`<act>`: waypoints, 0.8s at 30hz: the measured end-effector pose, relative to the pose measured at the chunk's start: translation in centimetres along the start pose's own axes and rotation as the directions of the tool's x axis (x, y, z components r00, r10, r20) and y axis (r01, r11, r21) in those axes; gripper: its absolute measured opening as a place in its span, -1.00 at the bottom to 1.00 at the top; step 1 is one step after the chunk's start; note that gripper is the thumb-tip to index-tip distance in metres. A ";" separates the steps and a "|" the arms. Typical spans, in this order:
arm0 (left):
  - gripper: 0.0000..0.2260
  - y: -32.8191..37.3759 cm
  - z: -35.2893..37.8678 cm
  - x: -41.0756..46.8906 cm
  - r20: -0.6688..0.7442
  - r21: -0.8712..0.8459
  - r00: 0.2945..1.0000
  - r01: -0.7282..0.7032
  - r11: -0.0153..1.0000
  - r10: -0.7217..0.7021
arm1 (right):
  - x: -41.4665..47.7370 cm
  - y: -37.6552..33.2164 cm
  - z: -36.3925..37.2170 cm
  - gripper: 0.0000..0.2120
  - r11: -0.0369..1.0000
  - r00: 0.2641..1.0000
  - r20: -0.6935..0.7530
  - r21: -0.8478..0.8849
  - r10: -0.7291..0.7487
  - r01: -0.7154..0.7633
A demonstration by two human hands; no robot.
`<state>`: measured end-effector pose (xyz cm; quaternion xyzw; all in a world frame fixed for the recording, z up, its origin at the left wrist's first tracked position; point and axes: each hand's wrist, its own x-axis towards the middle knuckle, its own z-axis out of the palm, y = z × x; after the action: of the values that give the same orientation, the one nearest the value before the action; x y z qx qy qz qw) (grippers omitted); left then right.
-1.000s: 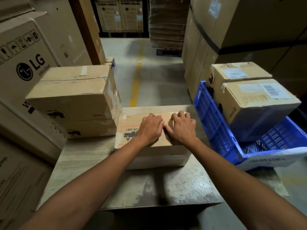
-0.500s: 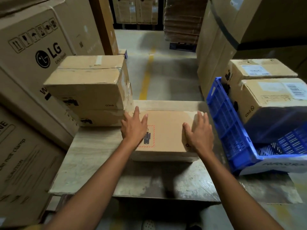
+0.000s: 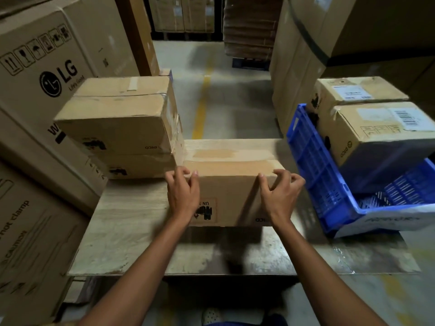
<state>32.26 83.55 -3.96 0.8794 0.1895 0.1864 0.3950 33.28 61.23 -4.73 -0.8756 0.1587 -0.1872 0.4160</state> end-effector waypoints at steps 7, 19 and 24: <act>-0.77 -2.9 1.4 -2.9 0.054 -0.025 0.996 0.074 0.997 -0.072 | -2.5 3.3 1.3 -0.65 0.997 0.997 -0.021 0.040 0.074 -0.073; -0.85 -5.7 2.2 -4.2 0.207 0.340 0.951 -0.290 0.894 0.230 | -5.3 3.1 3.8 -0.72 0.927 0.966 0.209 -0.312 -0.150 0.211; -0.72 -5.3 2.5 -3.5 0.330 0.249 0.838 -0.522 0.816 0.435 | -6.5 -0.1 6.3 -0.74 0.814 0.751 0.499 -0.143 -0.432 0.563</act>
<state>29.50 83.61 -10.18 0.9683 -0.0644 0.1300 0.2035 30.43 68.31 -9.62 -0.9549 -0.1568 -0.0627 0.2444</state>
